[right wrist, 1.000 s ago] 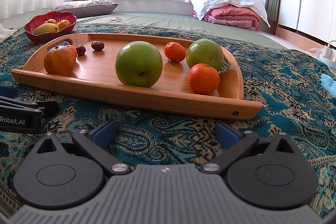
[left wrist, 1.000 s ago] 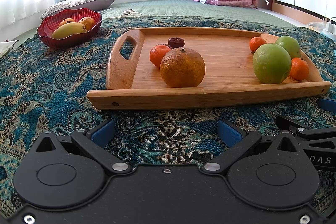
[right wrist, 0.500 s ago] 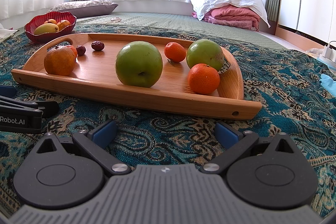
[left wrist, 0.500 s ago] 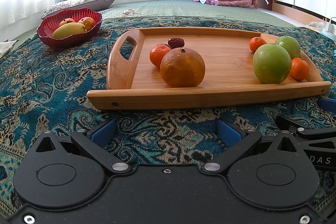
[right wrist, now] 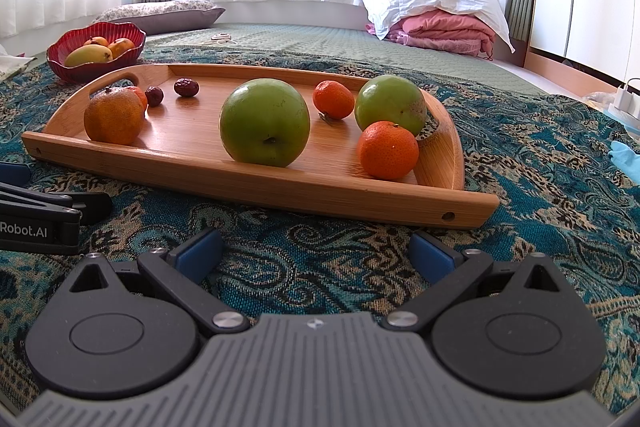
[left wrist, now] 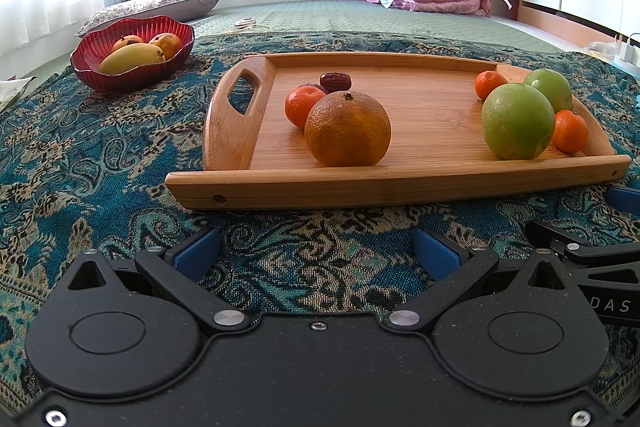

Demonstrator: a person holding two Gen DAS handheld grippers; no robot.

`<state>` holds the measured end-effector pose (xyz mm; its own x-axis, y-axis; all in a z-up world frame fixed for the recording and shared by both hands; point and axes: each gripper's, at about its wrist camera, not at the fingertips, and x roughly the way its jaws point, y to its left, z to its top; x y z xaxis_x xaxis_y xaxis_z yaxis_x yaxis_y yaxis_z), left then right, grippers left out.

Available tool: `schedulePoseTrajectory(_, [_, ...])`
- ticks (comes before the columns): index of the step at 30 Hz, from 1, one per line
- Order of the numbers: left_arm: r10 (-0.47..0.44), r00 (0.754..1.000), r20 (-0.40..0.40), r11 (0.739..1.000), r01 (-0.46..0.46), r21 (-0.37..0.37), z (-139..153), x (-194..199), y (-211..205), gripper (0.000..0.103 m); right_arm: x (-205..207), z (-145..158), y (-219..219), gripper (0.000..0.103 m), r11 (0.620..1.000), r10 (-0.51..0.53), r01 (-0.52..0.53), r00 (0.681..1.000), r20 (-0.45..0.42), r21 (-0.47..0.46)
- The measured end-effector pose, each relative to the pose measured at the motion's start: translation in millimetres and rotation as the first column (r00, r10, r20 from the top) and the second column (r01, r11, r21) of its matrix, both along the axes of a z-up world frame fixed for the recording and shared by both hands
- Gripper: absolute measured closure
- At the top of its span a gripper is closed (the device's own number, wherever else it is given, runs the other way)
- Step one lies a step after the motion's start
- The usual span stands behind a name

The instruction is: Organize fruits

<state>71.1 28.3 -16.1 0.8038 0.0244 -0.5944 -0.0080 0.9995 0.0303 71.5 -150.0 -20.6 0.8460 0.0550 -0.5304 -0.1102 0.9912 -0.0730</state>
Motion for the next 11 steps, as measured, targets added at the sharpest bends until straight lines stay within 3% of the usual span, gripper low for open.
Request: schedulePoseTrajectory(11, [0.0,1.0,0.002,1.0,0.0,0.0,0.6,0.3,-0.2,0.0,1.0,1.2,-0.7,0.0,1.0,0.001,-0.001,1.0,0.002,0.005])
